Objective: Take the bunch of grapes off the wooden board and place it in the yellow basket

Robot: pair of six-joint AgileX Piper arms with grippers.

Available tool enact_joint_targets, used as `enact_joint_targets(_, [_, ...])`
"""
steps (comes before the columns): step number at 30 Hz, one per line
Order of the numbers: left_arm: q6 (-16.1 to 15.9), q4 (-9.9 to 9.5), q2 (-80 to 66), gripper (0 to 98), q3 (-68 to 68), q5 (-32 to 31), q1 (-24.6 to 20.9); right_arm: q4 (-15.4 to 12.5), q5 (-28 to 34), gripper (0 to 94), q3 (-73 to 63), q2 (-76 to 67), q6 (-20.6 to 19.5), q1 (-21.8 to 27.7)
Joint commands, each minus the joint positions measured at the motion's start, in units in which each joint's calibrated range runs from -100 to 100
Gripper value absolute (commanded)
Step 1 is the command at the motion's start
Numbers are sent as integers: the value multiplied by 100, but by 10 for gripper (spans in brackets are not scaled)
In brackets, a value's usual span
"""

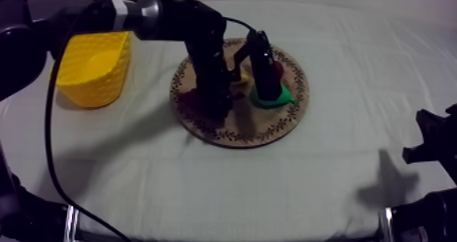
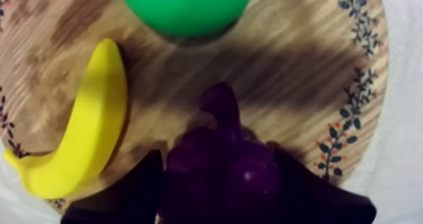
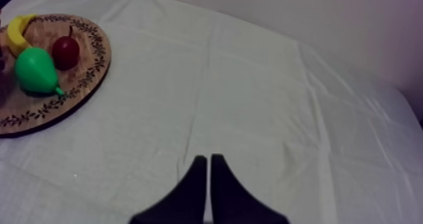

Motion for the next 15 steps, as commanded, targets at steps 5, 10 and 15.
enact_joint_targets(5, [181,49,-858,389,661,-272,-14,-1,2,3,-1,2,-3,1])
enact_joint_targets(10, [451,39,-1769,382,1245,-323,-26,-1,2,3,-1,2,0,1])
enact_joint_targets(15, [765,29,-2679,378,1610,-252,-45,-1,2,3,-1,2,1,1])
